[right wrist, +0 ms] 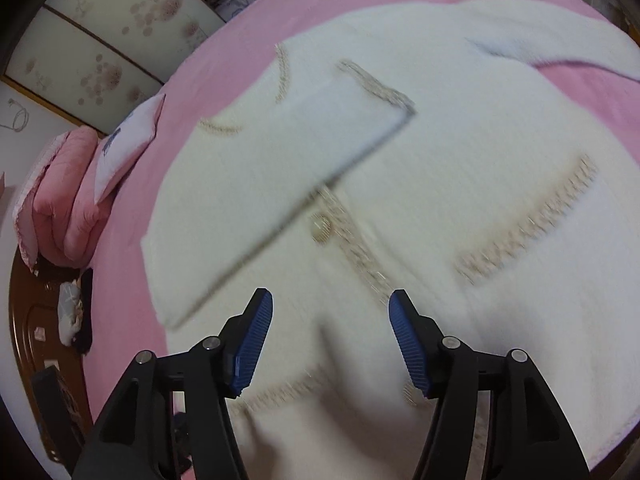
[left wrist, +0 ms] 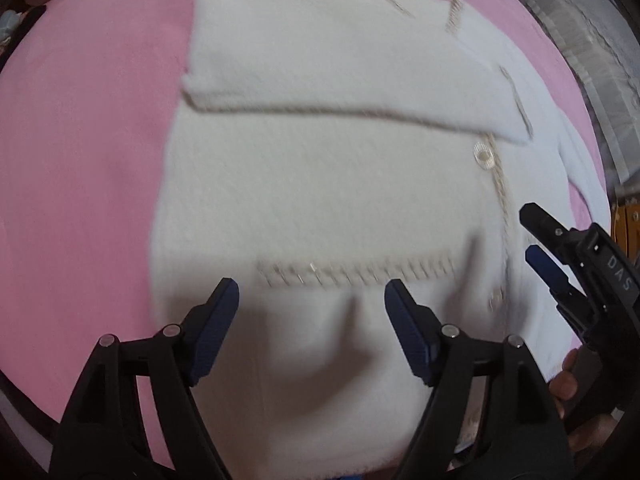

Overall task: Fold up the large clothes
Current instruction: 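Grasp the other sleeve cuff with the right tool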

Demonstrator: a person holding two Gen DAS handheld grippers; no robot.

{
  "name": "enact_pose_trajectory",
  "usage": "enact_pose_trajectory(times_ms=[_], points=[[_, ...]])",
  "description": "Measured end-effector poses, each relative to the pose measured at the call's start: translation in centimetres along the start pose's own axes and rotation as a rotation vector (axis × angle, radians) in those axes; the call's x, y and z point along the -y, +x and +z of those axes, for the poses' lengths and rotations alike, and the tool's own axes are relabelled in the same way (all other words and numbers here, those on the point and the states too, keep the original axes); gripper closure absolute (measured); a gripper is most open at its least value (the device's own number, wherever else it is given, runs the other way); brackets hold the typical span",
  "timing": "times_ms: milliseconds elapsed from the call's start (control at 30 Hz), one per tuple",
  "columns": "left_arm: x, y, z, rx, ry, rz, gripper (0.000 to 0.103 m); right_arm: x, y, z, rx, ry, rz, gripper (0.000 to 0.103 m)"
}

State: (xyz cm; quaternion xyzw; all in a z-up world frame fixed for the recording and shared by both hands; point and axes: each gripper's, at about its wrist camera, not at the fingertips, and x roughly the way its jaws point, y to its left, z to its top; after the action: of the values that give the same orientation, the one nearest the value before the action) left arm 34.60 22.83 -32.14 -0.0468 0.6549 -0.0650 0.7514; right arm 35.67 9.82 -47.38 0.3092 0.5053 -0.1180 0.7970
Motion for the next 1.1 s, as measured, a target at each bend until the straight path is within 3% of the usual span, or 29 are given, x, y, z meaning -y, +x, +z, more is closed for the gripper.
enact_pose_trajectory(times_ms=[100, 233, 500, 700, 900, 1100], points=[[1.9, 0.2, -2.2, -0.05, 0.045, 0.02, 0.028, 2.9, -0.6, -1.2, -0.022, 0.006, -0.011, 0.032], [5.1, 0.9, -4.1, -0.082, 0.066, 0.047, 0.028, 9.1, -3.5, -3.9, -0.039, 0.057, -0.014, 0.031], [15.8, 0.9, -6.3, -0.097, 0.114, 0.086, 0.028, 18.5, -6.3, -1.1, -0.037, 0.097, -0.006, 0.03], [25.6, 0.4, -7.1, -0.077, 0.157, 0.091, 0.028, 26.7, -10.2, 3.3, -0.035, 0.117, -0.008, 0.03], [34.0, -0.5, -6.4, -0.065, 0.18, 0.091, 0.028, 36.5, -14.2, 9.5, 0.007, 0.25, 0.013, 0.03], [39.2, -1.2, -4.2, -0.05, 0.257, 0.12, 0.028, 46.2, -16.8, 16.5, 0.068, 0.336, 0.026, 0.03]])
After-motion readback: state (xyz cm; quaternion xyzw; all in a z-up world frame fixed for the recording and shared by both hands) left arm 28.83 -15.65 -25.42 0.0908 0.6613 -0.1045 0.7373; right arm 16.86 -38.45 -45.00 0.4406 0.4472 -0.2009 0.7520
